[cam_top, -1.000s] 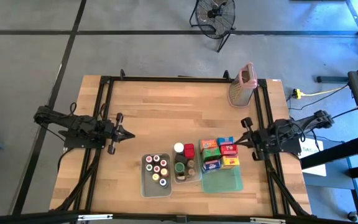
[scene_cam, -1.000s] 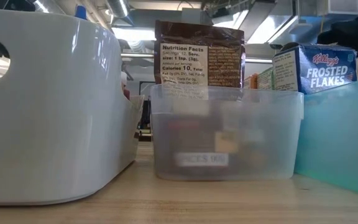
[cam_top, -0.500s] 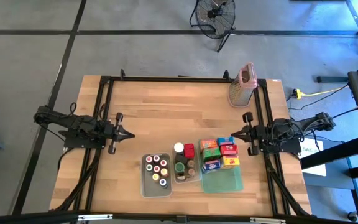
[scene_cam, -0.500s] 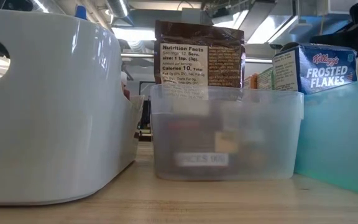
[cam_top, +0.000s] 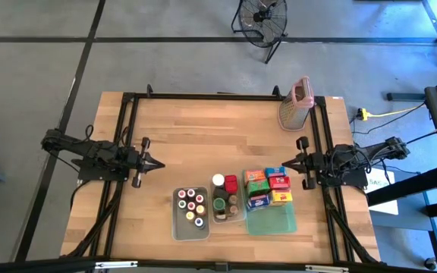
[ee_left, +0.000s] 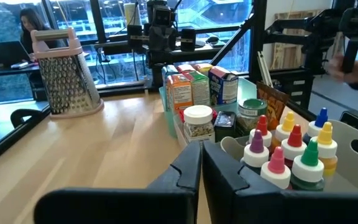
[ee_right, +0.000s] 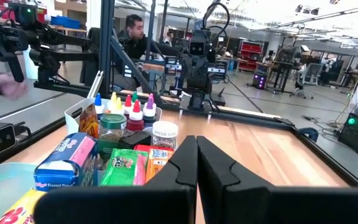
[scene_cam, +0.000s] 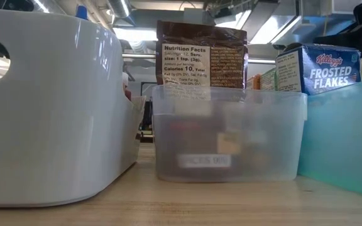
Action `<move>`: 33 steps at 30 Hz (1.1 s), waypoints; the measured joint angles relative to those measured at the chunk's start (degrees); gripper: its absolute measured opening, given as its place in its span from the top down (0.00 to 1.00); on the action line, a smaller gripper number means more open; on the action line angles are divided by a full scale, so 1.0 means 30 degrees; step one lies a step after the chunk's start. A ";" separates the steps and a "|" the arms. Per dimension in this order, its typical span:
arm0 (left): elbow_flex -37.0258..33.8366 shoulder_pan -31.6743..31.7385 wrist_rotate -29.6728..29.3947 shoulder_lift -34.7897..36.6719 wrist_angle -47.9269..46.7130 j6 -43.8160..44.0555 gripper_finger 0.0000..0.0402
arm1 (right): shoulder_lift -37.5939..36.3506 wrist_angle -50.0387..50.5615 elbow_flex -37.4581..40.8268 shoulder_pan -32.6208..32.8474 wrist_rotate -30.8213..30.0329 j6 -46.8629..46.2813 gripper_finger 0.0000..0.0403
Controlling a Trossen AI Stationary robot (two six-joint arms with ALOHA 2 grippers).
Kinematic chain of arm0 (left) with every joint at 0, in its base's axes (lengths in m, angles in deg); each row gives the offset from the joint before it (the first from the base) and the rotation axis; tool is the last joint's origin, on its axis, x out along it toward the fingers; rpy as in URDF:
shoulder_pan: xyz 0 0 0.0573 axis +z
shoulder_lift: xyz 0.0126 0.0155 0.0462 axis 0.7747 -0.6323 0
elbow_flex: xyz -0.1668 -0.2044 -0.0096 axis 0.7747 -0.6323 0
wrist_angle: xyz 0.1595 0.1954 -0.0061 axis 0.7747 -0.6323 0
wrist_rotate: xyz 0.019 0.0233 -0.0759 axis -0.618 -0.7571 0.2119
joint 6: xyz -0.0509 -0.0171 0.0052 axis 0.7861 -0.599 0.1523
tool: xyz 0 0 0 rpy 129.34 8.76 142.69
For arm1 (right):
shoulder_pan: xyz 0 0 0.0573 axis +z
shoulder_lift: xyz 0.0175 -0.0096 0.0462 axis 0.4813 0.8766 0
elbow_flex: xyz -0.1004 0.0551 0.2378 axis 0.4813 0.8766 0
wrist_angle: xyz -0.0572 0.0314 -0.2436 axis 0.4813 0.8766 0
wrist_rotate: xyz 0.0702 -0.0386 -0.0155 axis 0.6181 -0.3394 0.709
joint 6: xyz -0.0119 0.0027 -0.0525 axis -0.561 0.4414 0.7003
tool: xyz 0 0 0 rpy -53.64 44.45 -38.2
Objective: Pick & Place Kitchen Items
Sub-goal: Return to Home Position
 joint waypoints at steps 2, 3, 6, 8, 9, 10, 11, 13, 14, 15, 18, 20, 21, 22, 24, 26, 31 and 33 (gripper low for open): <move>0.0000 0.0000 0.0000 0.0000 0.0007 0.0000 0.98 | 0.0000 0.0000 0.0000 0.0000 0.0000 0.0068 0.99; 0.0000 0.0000 0.0000 0.0000 0.0007 0.0000 0.98 | 0.0000 0.0000 0.0000 0.0000 -0.0009 0.0080 0.99; 0.0000 0.0000 0.0007 0.0000 0.0007 0.0000 0.97 | 0.0000 0.0000 0.0000 0.0000 -0.0036 0.0101 0.99; 0.0000 0.0000 0.0007 0.0000 0.0007 0.0000 0.97 | 0.0000 0.0000 0.0000 0.0000 -0.0036 0.0131 0.99; 0.0000 0.0000 0.0008 0.0000 0.0007 0.0000 0.97 | 0.0000 0.0000 0.0000 0.0000 -0.0036 0.0131 0.99; 0.0000 0.0000 0.0014 0.0000 0.0007 0.0000 0.97 | 0.0000 0.0000 0.0000 0.0000 -0.0036 0.0131 0.99; 0.0000 0.0000 0.0015 0.0000 0.0007 0.0000 0.97 | 0.0000 0.0000 0.0000 0.0000 -0.0036 0.0133 0.99; 0.0000 0.0000 0.0015 0.0000 0.0007 0.0000 0.97 | 0.0000 0.0000 0.0000 0.0000 -0.0035 0.0131 0.99; 0.0000 0.0000 0.0015 0.0000 0.0007 0.0000 0.98 | 0.0000 0.0000 0.0000 0.0000 -0.0030 0.0138 0.99; 0.0000 0.0000 0.0016 0.0000 0.0007 0.0000 0.98 | 0.0000 0.0000 0.0000 0.0000 -0.0036 0.0138 0.99; 0.0000 0.0006 0.0022 0.0000 0.0007 0.0000 0.98 | 0.0000 0.0000 0.0000 0.0000 -0.0031 0.0138 0.99; 0.0000 0.0000 0.0022 0.0000 0.0007 0.0000 0.99 | 0.0000 0.0000 0.0000 0.0000 -0.0029 0.0138 0.99; 0.0000 0.0007 0.0029 0.0000 0.0007 0.0000 0.98 | 0.0000 0.0000 0.0000 0.0000 -0.0029 0.0138 0.99; 0.0000 0.0000 0.0029 0.0000 0.0007 0.0000 0.98 | 0.0000 0.0000 0.0000 0.0000 -0.0029 0.0139 0.99; 0.0000 0.0002 0.0036 0.0000 0.0007 0.0000 0.98 | 0.0000 0.0000 0.0000 0.0000 -0.0029 0.0141 0.99; 0.0000 0.0002 0.0048 0.0000 0.0007 0.0000 0.98 | 0.0000 0.0000 0.0000 0.0000 -0.0029 0.0142 0.99; 0.0000 0.0000 0.0073 0.0000 0.0007 0.0000 0.97 | 0.0000 0.0000 -0.0007 0.0000 -0.0026 0.0146 0.99; 0.0000 0.0000 0.0073 0.0000 0.0007 0.0000 0.98 | 0.0000 0.0000 -0.0007 0.0007 -0.0022 0.0146 0.99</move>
